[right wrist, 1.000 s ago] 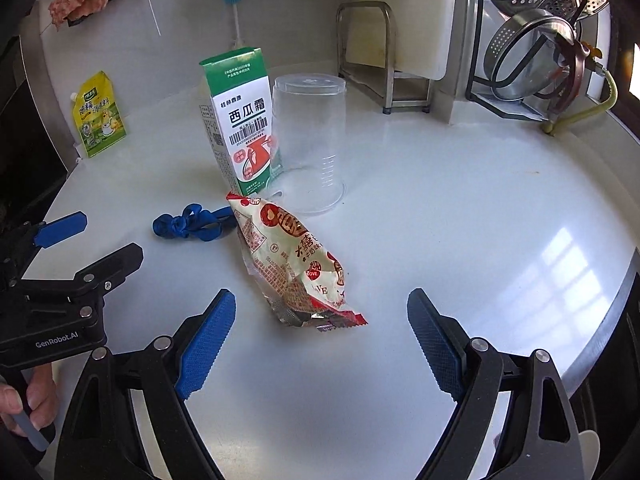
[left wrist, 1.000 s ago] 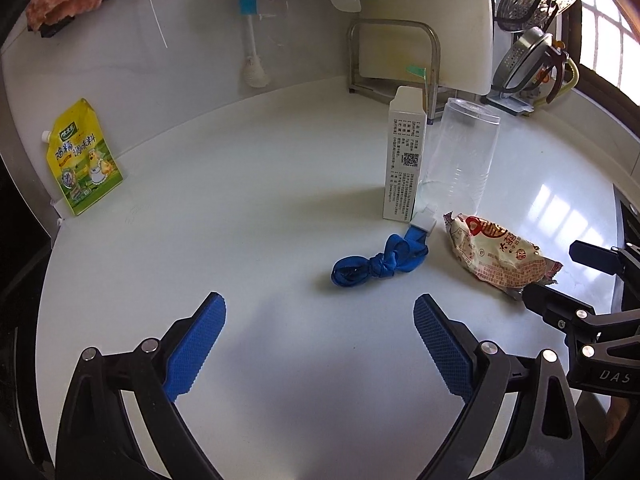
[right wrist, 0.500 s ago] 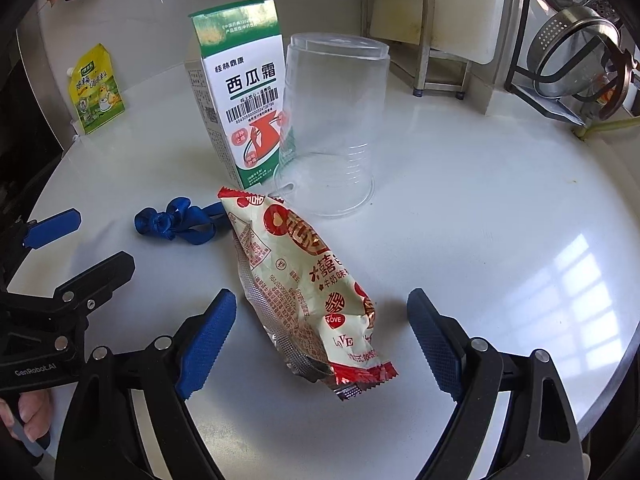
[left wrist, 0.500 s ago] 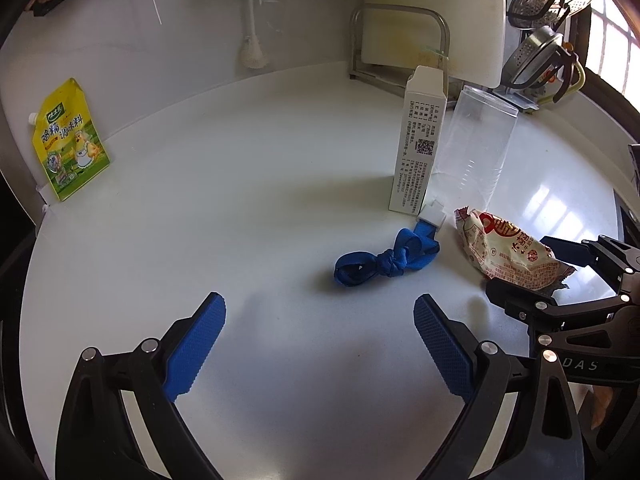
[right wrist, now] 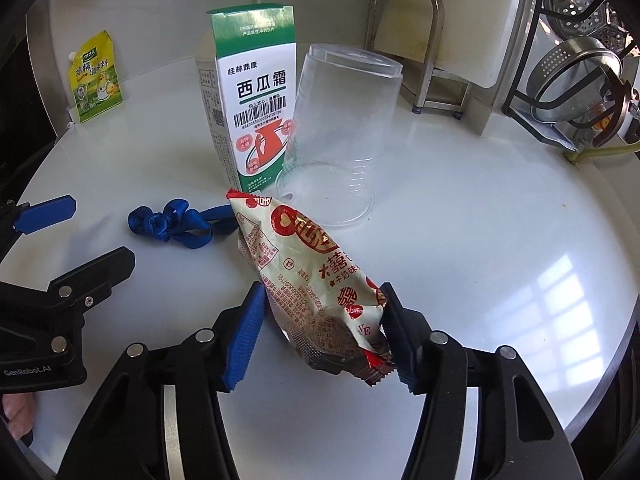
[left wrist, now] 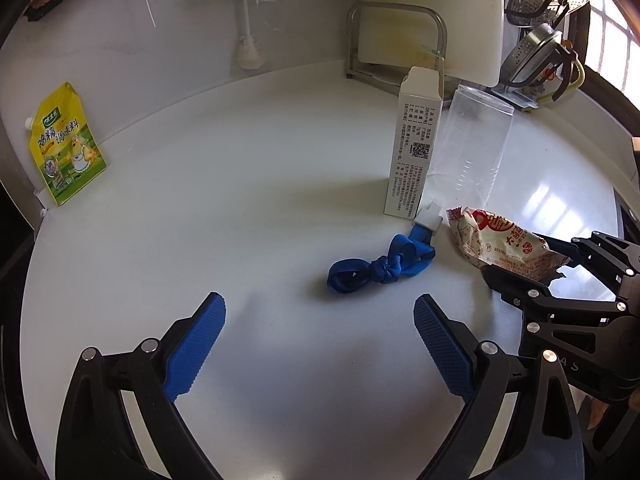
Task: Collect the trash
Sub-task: 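Grasp the snack bag with the right tool while the left tool grasps the blue gloves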
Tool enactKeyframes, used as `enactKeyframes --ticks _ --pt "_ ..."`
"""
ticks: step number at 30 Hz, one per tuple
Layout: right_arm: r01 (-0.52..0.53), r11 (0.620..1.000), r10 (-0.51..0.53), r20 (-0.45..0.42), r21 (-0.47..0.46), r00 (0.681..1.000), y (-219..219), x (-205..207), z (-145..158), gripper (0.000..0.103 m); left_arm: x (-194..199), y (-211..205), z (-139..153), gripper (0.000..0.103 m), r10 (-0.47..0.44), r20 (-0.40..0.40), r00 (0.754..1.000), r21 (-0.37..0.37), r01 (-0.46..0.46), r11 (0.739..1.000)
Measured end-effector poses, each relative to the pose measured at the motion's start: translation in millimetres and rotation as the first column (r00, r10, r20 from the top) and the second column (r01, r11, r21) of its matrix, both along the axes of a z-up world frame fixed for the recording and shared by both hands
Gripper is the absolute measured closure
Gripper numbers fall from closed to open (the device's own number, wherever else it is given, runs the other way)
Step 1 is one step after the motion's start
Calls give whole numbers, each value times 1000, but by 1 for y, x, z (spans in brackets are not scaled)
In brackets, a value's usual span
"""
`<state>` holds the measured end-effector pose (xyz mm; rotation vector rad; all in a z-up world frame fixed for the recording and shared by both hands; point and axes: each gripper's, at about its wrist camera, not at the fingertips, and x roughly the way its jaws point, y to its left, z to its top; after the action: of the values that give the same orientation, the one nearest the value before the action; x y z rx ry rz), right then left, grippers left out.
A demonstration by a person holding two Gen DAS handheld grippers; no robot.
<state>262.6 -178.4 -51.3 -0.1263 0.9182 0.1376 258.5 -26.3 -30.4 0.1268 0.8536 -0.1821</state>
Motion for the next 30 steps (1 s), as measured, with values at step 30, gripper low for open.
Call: enactKeyframes --ticks 30 --pt "96 958 -100 3 272 995 -71 -35 23 71 31 -46 -3 16 -54 19 998 25 53 998"
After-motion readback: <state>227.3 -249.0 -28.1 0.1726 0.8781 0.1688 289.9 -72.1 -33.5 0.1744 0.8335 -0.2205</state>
